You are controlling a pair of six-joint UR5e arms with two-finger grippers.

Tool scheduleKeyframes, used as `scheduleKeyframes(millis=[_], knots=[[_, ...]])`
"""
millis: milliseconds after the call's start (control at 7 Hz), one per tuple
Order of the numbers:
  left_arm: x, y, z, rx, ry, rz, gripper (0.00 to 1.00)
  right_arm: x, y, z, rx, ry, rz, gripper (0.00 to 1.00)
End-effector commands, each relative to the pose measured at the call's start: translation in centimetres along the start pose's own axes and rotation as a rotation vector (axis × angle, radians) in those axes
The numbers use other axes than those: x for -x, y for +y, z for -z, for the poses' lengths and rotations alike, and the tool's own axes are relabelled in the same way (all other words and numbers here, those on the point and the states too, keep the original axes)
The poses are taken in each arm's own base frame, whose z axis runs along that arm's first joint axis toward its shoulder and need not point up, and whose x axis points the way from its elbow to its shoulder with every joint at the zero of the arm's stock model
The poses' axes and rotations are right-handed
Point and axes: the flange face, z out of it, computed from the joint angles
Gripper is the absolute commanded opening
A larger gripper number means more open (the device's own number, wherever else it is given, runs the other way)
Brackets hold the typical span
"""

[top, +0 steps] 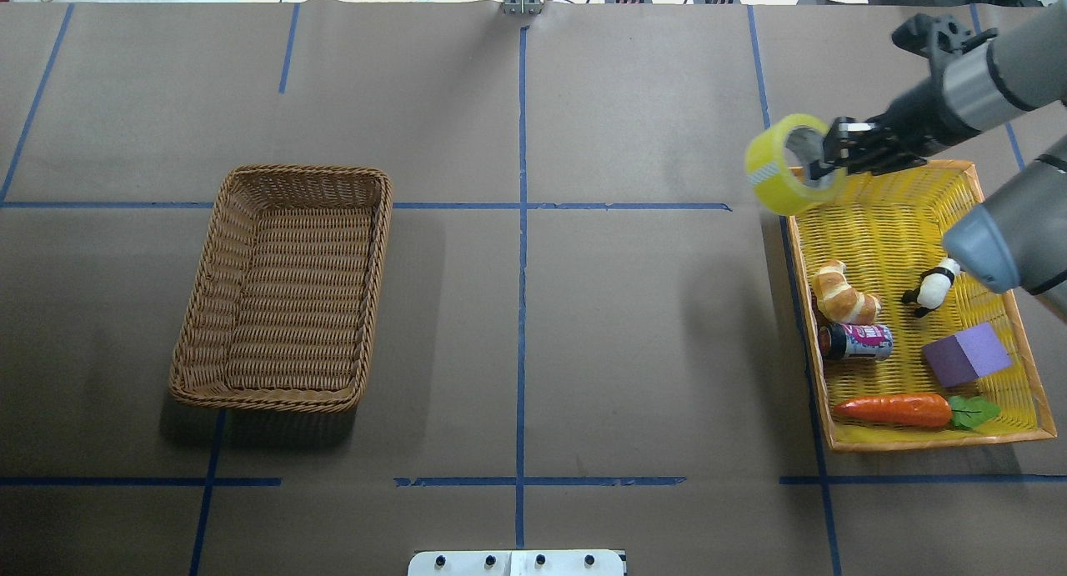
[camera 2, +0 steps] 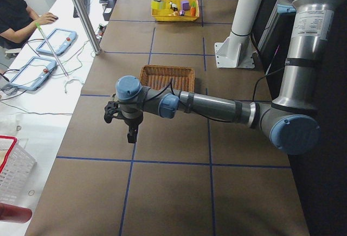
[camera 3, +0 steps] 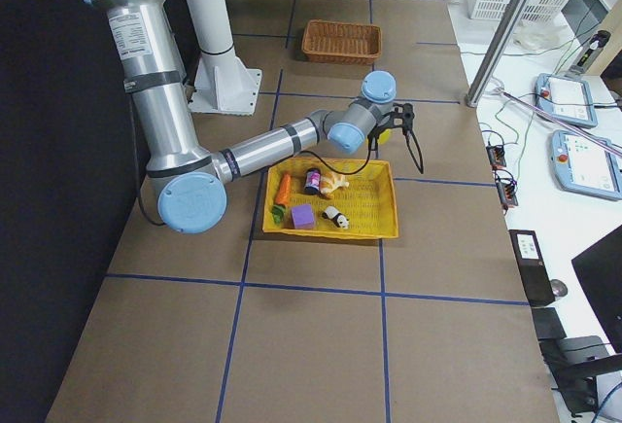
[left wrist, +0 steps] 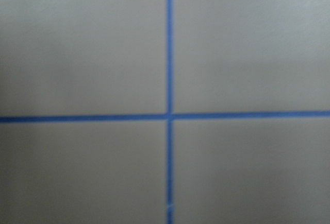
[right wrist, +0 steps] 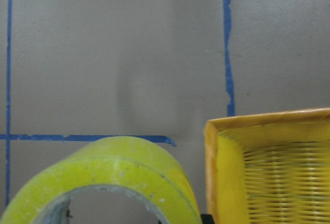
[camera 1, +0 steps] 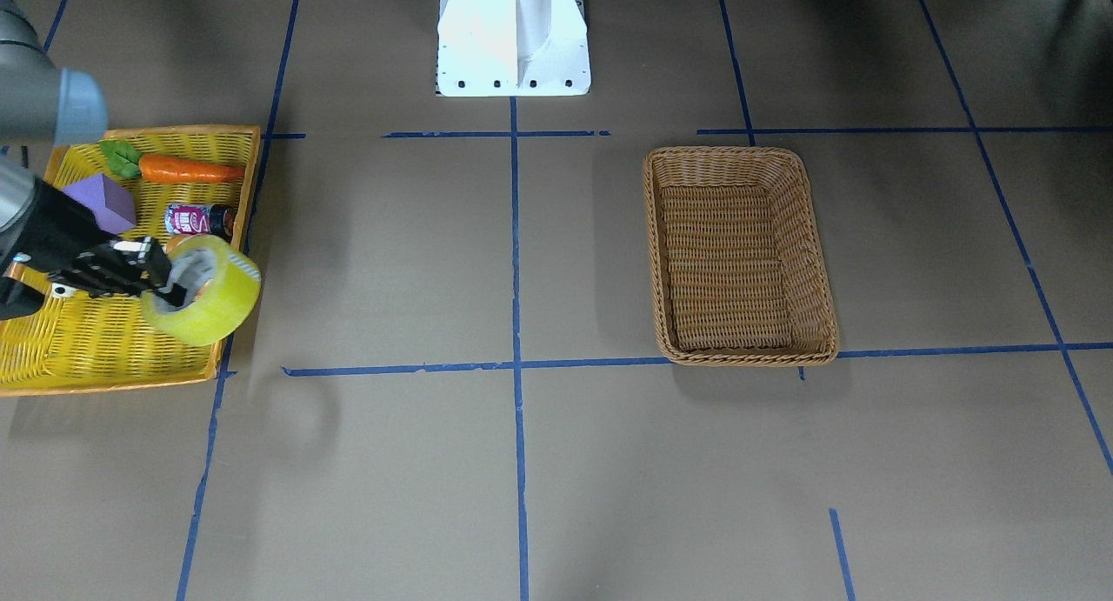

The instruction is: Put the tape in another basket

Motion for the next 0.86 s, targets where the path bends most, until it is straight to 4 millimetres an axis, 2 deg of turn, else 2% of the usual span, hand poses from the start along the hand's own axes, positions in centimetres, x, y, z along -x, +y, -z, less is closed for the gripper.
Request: scheduleKeyframes(millis=[0, 143, 286, 429, 571, 714], knots=[[-9.9, 0.3, -1.7, -0.088, 0.126, 0.079, 1.00, 7.5, 4.1, -2.0, 0.011, -0.148, -0.066, 0.01], [-14.2, 1.6, -3.3, -0.092, 0.217, 0.172, 1.00, 8.9, 5.9, -3.1, -0.008, -0.227, -0.113, 0.01], [-18.2, 3.1, -4.2, -0.082, 0.318, 0.252, 1.00, 9.8, 6.9, -3.3, -0.004, -0.284, -0.133, 0.01], [-22.1, 4.9, -3.9, -0.060, 0.426, 0.319, 1.00, 10.4, 8.0, -2.9, 0.001, -0.357, -0.106, 0.01], [-25.9, 7.1, -2.5, -0.015, 0.528, 0.399, 1.00, 11.2, 9.6, -2.7, 0.034, -0.440, -0.131, 0.01], [-28.4, 9.0, -0.6, 0.019, 0.619, 0.444, 1.00, 11.4, 11.3, -2.2, 0.066, -0.530, -0.129, 0.01]])
